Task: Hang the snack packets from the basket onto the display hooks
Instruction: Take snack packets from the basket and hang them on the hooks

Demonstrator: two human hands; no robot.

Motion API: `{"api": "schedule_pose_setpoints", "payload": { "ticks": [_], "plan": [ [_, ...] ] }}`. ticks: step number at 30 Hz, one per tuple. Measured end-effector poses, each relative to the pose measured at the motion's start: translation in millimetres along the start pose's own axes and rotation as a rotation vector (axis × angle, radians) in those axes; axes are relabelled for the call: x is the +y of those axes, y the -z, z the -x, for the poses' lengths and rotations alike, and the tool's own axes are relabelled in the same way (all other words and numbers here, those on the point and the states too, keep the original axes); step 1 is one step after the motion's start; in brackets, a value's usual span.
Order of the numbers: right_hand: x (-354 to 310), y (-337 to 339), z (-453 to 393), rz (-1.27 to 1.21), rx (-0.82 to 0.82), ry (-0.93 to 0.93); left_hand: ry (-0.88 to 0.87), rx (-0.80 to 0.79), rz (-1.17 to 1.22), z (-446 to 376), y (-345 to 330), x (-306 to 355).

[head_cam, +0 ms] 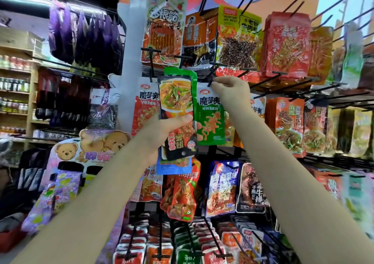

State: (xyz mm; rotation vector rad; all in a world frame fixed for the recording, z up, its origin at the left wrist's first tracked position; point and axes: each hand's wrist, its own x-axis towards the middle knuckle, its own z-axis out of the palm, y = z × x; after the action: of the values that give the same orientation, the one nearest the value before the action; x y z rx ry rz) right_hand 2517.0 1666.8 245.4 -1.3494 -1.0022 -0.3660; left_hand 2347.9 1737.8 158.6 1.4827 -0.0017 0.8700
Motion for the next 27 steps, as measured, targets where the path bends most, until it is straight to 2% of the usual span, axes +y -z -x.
{"api": "schedule_pose_setpoints", "payload": {
  "ticks": [3, 5, 6, 8, 9, 11, 16, 19, 22, 25, 27],
  "plan": [
    [0, 13, 23, 0.243, 0.112, 0.267, -0.037, 0.005, -0.010, -4, -3, -5],
    [0, 22, 45, 0.226, 0.154, 0.353, -0.084, 0.025, -0.039, -5, -8, -5],
    [-1, 28, 56, 0.148, 0.111, 0.344, -0.112, 0.029, -0.068, -6, -10, -4],
    [-5, 37, 70, -0.046, -0.097, 0.235, -0.146, 0.001, -0.133, -8, -19, -5],
    [-3, 40, 71, -0.081, -0.182, 0.187, -0.167, -0.029, -0.166, -9, -26, -5],
    [1, 46, 66, -0.018, -0.238, 0.159, -0.202, -0.077, -0.207, -10, -41, -5],
    [14, 81, 54, -0.191, -0.267, 0.103, -0.177, -0.027, -0.216, -20, -70, -11],
    [26, 104, 50, -0.214, -0.212, 0.084, -0.157, 0.092, -0.167, -23, -88, -16],
    [41, 128, 48, -0.239, -0.171, 0.044, -0.143, 0.085, -0.144, -31, -99, -24],
    [61, 155, 47, -0.263, -0.108, -0.025, -0.182, 0.147, -0.095, -31, -115, -27],
    [72, 171, 47, -0.294, -0.030, -0.092, -0.146, 0.173, -0.143, -21, -124, -24]
  ]
}}
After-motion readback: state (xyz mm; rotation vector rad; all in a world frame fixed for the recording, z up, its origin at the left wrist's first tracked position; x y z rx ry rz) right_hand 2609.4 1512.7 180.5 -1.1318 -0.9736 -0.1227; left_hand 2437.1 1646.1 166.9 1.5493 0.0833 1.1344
